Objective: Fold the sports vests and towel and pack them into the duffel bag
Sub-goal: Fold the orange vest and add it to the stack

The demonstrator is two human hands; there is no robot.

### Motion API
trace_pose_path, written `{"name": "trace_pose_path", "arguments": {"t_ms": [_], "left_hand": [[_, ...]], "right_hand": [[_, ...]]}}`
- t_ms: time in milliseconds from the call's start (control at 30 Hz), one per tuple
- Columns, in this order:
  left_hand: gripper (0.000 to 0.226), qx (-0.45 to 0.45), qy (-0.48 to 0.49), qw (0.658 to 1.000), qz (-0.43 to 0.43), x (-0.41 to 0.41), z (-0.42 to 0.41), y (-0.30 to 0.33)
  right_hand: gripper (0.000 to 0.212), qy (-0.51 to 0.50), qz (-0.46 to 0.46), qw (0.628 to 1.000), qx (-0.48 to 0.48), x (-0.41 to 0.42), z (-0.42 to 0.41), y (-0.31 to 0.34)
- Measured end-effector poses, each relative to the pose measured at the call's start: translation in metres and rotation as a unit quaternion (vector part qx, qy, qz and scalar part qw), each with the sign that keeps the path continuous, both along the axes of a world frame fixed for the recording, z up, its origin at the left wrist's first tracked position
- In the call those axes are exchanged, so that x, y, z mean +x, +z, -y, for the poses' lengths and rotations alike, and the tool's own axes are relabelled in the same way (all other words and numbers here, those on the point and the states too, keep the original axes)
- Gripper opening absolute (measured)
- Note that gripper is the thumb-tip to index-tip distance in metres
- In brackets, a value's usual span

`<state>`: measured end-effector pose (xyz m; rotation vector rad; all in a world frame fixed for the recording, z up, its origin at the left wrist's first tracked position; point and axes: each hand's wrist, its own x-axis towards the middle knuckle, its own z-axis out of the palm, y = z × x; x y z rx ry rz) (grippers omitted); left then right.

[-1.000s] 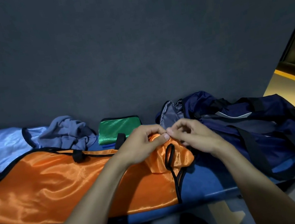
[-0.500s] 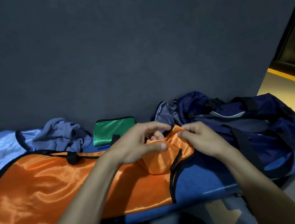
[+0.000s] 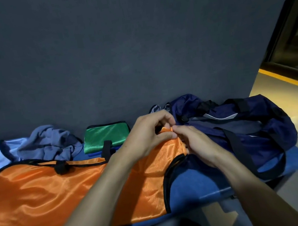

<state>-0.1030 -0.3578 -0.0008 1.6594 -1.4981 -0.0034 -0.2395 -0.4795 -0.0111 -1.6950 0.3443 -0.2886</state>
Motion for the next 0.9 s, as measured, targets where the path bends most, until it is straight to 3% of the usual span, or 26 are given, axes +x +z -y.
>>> {"name": "trace_pose_path", "arguments": {"t_ms": [133,200,267,433,500,600,667,767,900], "left_hand": [[0.032,-0.036,-0.001,0.995,-0.090,0.002,0.010,-0.007],[0.037,-0.037,-0.034,0.982,-0.181,0.005,0.012,-0.010],[0.046,-0.022,-0.041,0.977,-0.207,0.012,0.009,-0.016],[0.054,0.108,-0.036,0.982,-0.150,0.026,-0.002,-0.028],[0.046,0.145,-0.041,0.980,-0.131,0.024,-0.001,-0.031],[0.014,0.114,-0.054,0.982,-0.143,0.019,0.001,-0.032],[0.006,0.069,-0.035,0.986,-0.150,0.017,0.004,-0.033],[0.005,0.048,-0.026,0.992,-0.117,0.012,0.009,-0.037],[0.020,-0.017,0.064,0.997,-0.032,0.010,-0.001,-0.042]], "right_hand": [[0.023,0.073,0.019,0.995,-0.069,-0.004,0.005,-0.007],[0.021,0.060,0.012,0.996,-0.063,-0.005,0.010,-0.009],[0.019,0.049,-0.002,0.998,-0.037,-0.006,0.014,-0.010],[0.019,0.050,-0.025,0.998,-0.033,-0.008,0.018,-0.012],[0.018,0.051,-0.030,0.997,-0.043,-0.009,0.017,-0.011],[0.016,0.043,-0.033,0.997,-0.055,-0.008,0.016,-0.012],[0.016,0.031,-0.024,0.997,-0.069,-0.007,0.013,-0.014],[0.049,-0.029,-0.005,0.993,-0.117,-0.001,0.003,-0.018],[0.048,-0.146,-0.009,0.978,-0.149,0.012,-0.002,-0.030]]}}
